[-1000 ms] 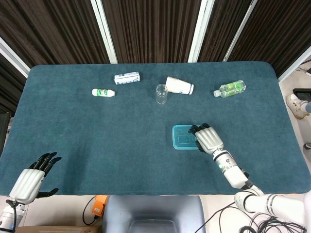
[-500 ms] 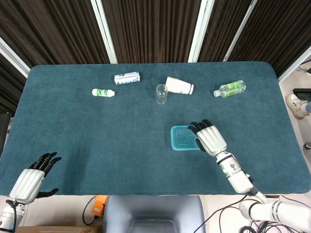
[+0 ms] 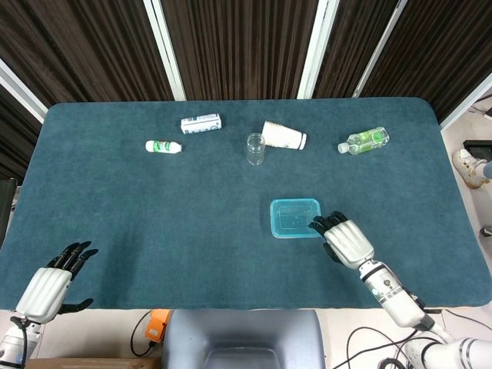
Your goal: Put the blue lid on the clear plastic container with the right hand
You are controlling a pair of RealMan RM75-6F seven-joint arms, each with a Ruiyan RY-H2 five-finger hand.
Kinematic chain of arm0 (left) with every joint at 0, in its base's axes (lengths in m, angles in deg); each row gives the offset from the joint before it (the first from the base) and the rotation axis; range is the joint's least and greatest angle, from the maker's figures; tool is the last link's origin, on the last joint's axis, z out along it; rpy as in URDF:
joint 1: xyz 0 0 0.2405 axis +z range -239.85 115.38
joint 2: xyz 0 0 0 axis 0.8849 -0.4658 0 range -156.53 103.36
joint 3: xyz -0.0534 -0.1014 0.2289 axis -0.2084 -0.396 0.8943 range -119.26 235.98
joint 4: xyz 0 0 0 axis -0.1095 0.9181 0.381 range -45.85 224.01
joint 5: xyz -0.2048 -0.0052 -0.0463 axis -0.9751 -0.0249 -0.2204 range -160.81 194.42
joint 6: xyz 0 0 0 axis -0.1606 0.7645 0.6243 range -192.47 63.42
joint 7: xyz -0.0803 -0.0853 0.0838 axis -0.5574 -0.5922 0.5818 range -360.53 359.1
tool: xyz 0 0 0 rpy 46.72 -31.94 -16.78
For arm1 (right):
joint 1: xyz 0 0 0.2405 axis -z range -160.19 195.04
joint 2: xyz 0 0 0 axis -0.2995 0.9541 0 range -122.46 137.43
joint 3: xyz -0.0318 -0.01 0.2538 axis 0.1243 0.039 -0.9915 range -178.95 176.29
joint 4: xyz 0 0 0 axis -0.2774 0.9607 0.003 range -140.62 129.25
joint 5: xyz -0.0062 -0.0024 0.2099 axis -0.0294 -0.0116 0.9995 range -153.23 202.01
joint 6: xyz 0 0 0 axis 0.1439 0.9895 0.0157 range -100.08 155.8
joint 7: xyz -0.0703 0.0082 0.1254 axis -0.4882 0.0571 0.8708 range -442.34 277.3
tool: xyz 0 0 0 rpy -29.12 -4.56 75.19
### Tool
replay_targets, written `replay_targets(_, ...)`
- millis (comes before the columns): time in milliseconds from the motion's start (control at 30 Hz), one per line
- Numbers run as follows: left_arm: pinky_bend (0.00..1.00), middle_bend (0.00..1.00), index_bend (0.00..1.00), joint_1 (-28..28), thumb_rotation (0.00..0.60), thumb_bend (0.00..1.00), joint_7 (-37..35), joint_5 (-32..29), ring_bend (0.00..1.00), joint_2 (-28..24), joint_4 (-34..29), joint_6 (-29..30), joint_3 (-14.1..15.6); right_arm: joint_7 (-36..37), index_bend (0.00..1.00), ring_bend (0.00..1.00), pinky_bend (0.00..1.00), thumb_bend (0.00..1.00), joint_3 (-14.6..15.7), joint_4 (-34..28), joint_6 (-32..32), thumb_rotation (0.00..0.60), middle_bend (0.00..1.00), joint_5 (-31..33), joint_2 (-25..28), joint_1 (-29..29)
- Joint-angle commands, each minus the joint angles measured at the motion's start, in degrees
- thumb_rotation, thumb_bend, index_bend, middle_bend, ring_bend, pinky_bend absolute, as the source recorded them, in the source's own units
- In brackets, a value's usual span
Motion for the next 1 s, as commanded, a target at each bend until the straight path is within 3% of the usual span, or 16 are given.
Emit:
replay_targets(33,0.3,0.07,0.17,0.0,0.6,0.48,0.0,-0.1,0.08,0.0,0.0,0.0,-0.1,0.6,0.36,0.32,0.32,0.64,-0.1,0.7,-0.8,0.6,0.32,-0.1,-0.3,0.0)
replay_targets(1000,0.3,0.07,0.17,0.0,0.6,0.48,-0.6,-0.1,0.08,-0.3,0.0,0.1,0.0,5.3,0.36,0.32,0.32,0.64,-0.7,5.4,-6.2,0.6,0.32,-0.8,-3.1,-0.3)
